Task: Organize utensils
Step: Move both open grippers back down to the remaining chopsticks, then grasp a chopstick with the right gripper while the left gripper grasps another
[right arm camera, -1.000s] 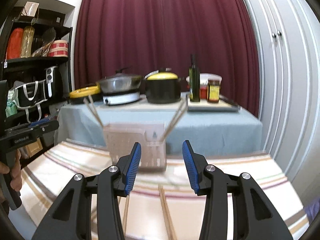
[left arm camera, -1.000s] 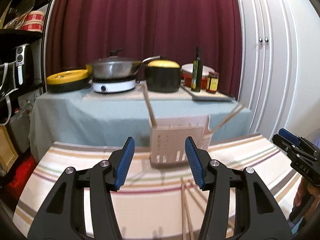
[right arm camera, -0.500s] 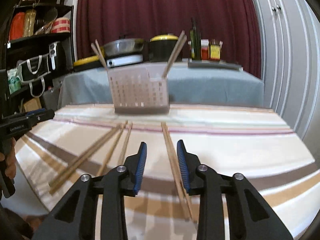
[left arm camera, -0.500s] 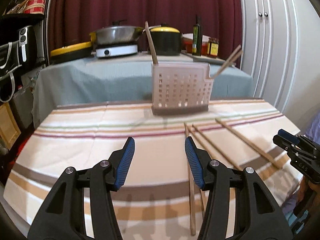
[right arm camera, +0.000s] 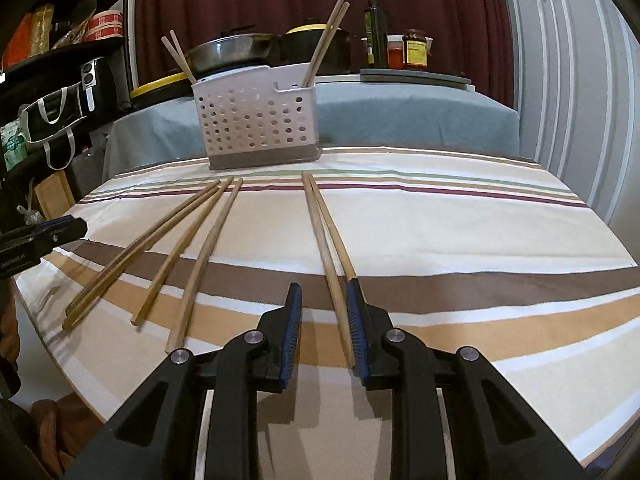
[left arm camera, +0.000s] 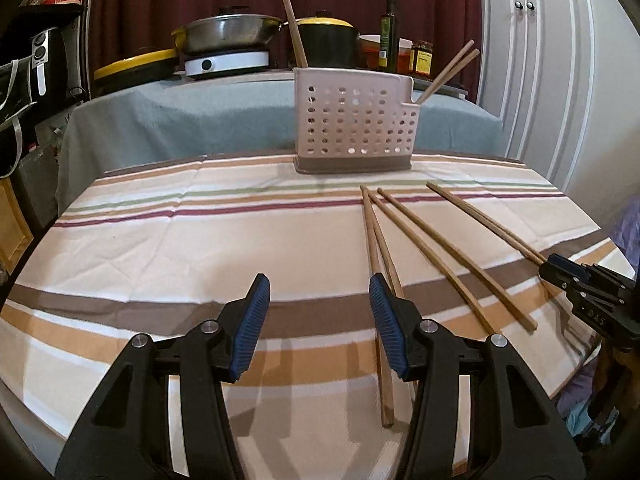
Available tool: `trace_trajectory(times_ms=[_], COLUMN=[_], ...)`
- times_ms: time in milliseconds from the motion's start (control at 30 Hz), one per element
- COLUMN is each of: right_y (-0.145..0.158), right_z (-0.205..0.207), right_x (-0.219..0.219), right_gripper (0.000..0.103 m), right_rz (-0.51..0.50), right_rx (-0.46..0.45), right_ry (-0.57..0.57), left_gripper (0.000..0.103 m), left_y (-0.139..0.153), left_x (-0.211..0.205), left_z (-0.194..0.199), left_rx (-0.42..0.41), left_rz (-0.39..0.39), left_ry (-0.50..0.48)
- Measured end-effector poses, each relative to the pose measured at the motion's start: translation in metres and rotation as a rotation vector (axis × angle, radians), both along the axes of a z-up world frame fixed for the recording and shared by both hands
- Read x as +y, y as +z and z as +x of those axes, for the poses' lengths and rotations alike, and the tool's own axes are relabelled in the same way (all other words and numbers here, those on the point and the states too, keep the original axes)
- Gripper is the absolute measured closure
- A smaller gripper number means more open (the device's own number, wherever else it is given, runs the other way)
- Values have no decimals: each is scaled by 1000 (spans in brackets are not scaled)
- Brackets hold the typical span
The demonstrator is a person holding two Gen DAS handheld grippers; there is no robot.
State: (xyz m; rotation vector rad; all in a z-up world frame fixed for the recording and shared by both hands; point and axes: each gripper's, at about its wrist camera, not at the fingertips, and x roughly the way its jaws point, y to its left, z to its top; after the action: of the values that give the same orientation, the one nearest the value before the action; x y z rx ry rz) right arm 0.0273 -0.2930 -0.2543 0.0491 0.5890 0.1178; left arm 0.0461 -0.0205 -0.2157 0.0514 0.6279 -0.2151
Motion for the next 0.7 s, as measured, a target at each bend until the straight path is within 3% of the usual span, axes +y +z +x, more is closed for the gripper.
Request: trace_trajectory(times_ms=[200, 267, 500, 700], right_y=[-2, -2, -3, -3], right_z=[-3, -4, -9, -11], right_x=[4, 4, 13, 16], right_gripper=[86, 94, 96, 96], right_rz=[-21, -17, -14, -19], right_rx=[-3, -3, -5, -10], right_ry=[-8, -6, 8, 15], left_gripper=[53, 53, 53, 69], left_y=[-9, -13, -18, -31], left_x=[-4, -7, -12, -20], left_z=[-8, -11, -23, -29], left_rx=[22, 28, 33, 69], left_rz=[-4, 1, -9, 10], left_ry=[-25, -38, -79, -109])
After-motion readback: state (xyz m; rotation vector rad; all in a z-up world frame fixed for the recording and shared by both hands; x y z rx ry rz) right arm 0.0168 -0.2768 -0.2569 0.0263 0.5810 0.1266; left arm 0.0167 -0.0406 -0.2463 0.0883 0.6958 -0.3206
